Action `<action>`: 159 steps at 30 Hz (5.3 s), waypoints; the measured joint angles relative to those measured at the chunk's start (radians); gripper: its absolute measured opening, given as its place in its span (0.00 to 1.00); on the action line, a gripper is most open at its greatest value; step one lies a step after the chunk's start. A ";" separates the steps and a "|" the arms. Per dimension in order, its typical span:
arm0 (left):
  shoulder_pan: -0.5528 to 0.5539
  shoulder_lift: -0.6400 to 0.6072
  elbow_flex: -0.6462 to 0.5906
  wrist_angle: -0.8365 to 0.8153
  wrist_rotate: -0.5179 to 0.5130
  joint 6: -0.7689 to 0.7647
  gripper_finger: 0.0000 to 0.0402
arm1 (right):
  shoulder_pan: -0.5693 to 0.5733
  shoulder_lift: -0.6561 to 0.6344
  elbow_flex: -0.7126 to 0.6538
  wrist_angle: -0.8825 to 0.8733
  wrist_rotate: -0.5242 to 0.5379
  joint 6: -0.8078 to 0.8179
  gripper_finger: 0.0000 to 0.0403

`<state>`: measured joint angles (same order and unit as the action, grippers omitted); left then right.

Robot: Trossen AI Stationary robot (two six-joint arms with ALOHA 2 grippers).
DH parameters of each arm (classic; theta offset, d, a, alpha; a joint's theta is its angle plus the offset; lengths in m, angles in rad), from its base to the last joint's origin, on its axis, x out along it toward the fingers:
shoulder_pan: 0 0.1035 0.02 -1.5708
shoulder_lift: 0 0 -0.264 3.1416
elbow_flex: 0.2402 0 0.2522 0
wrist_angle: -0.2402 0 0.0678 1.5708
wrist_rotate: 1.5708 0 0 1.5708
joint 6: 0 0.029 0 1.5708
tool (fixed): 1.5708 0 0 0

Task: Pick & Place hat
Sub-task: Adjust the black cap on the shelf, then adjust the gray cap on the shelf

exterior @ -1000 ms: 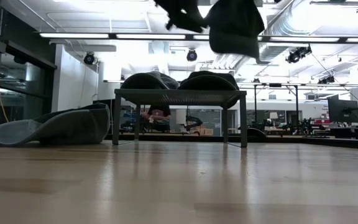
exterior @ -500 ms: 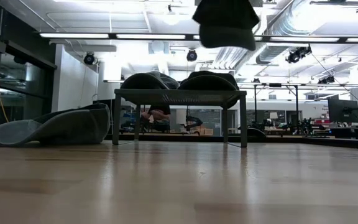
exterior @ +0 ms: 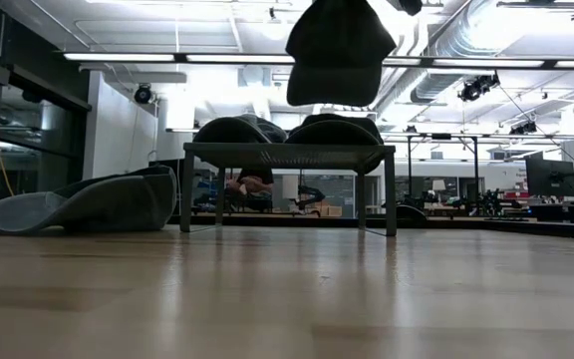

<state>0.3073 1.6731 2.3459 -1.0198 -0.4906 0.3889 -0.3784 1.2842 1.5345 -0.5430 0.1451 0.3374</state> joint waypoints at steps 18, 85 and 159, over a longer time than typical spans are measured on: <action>0.000 -0.015 -0.001 -0.040 -0.009 0.029 0.39 | 0.021 0.057 0.000 -0.062 -0.020 0.052 0.00; -0.001 0.003 -0.423 0.249 0.511 -0.199 0.39 | -0.169 0.203 0.000 -0.100 0.035 -0.293 0.24; 0.442 -0.021 -0.768 0.210 0.733 -0.646 0.03 | -0.184 0.023 0.000 -0.114 -0.052 -0.225 0.25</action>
<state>0.7491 1.6524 1.5784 -0.8101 0.2423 -0.2569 -0.5621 1.3067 1.5345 -0.6566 0.0932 0.1122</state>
